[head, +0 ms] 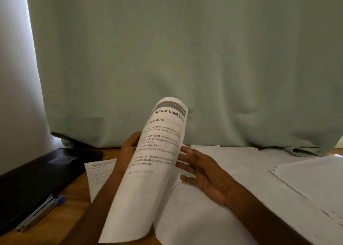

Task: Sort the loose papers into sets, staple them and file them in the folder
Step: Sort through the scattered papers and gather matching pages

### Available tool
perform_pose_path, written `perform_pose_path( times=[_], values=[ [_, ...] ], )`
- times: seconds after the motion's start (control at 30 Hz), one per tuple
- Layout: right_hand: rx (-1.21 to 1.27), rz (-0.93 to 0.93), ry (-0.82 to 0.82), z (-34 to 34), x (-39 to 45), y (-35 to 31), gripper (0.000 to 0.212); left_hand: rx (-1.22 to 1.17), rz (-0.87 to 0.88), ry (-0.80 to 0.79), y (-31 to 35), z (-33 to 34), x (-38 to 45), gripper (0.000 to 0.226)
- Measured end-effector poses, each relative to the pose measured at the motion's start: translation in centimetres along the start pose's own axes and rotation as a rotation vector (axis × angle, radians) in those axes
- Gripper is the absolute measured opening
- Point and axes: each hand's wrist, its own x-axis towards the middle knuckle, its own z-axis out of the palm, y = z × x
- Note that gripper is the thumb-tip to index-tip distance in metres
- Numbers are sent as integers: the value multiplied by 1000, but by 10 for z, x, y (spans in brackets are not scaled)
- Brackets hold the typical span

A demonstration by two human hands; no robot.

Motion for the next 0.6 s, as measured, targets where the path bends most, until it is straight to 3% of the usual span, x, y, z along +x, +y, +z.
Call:
perform_pose_path(
  times=[0.1,0.2,0.4,0.6],
  values=[
    [85,-35,6,2,-3,-4,50,-166,-104,-87,-12,2,1,22],
    [134,-92,61,-2,-2,-9,47,-395,-179,-56,-12,11,-2,18],
    [124,-201,237,-18,-3,-22,31,-165,68,142,-10,0,3,34],
    [46,-233,330,-29,-1,-21,21,31,66,132,-14,4,0,34]
  ],
)
